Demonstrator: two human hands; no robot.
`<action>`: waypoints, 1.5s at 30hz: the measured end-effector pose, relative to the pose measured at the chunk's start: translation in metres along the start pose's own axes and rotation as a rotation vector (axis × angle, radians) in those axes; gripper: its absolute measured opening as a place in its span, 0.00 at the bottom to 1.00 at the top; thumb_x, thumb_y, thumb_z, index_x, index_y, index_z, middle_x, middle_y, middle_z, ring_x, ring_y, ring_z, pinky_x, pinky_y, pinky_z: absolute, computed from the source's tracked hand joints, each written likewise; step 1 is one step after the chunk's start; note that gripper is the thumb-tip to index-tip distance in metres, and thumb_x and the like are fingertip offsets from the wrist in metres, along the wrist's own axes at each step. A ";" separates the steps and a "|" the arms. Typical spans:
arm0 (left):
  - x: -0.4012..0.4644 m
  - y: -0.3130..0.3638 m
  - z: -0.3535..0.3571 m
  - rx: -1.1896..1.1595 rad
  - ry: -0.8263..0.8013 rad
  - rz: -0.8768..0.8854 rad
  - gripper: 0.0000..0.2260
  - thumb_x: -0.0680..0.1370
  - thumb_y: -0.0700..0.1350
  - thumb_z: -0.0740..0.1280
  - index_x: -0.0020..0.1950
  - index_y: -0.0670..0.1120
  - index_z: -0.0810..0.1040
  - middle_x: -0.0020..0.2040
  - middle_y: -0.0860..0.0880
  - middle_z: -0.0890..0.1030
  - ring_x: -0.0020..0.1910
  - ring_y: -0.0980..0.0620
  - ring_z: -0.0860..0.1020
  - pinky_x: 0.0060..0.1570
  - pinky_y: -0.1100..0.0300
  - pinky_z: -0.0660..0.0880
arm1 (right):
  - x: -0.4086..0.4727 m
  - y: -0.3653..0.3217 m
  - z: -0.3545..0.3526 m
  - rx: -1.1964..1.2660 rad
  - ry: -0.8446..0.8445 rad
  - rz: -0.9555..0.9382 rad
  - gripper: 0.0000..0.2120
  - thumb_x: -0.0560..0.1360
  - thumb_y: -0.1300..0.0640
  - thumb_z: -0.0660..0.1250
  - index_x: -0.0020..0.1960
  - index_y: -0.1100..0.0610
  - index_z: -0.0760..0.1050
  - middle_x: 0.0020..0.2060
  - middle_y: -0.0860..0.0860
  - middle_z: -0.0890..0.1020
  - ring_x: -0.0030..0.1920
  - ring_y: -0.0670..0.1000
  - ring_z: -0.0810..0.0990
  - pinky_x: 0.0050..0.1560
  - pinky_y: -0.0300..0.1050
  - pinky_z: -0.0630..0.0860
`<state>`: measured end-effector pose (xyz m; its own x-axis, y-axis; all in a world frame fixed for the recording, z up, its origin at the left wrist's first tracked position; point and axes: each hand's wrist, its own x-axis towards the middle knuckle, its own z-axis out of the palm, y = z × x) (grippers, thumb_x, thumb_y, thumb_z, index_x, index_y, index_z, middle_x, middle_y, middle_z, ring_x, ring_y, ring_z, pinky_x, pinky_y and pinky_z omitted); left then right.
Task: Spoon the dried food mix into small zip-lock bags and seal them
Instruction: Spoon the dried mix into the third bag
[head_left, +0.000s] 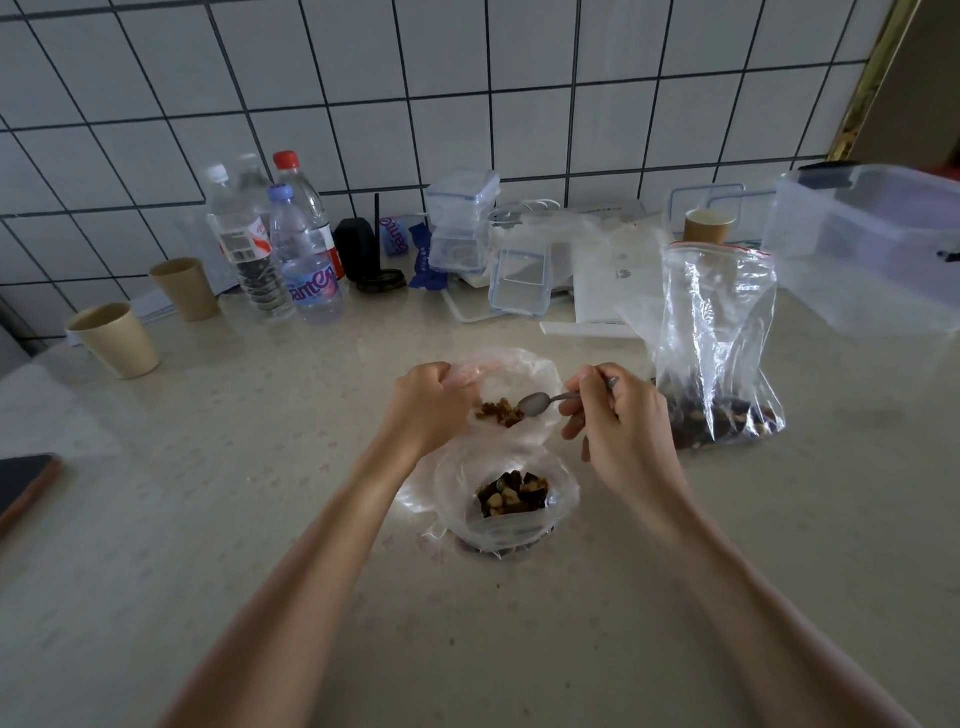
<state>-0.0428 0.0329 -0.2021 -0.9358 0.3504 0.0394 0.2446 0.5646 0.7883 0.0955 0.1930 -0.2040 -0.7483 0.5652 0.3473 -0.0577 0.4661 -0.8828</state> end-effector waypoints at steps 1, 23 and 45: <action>0.000 -0.002 0.002 -0.025 0.013 0.009 0.12 0.79 0.51 0.68 0.39 0.47 0.79 0.37 0.49 0.81 0.36 0.51 0.79 0.36 0.58 0.75 | 0.000 0.000 0.000 0.006 -0.009 0.016 0.15 0.86 0.56 0.58 0.46 0.56 0.79 0.36 0.49 0.85 0.32 0.48 0.83 0.30 0.39 0.76; -0.009 -0.012 0.005 -0.278 -0.066 0.082 0.06 0.78 0.49 0.74 0.52 0.48 0.85 0.47 0.51 0.88 0.48 0.53 0.86 0.56 0.45 0.83 | 0.002 -0.004 -0.001 0.484 -0.179 0.481 0.15 0.87 0.55 0.59 0.54 0.64 0.79 0.44 0.60 0.88 0.41 0.59 0.88 0.33 0.43 0.83; -0.009 -0.015 -0.001 -0.301 -0.076 0.100 0.04 0.78 0.52 0.72 0.51 0.54 0.84 0.45 0.55 0.87 0.45 0.57 0.85 0.49 0.51 0.84 | 0.003 -0.003 -0.007 0.531 -0.151 0.501 0.15 0.87 0.56 0.59 0.53 0.66 0.79 0.43 0.63 0.87 0.39 0.59 0.88 0.30 0.43 0.80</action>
<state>-0.0382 0.0203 -0.2140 -0.8864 0.4543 0.0891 0.2381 0.2822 0.9293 0.0981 0.1978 -0.1981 -0.8494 0.5058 -0.1506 0.0316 -0.2360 -0.9712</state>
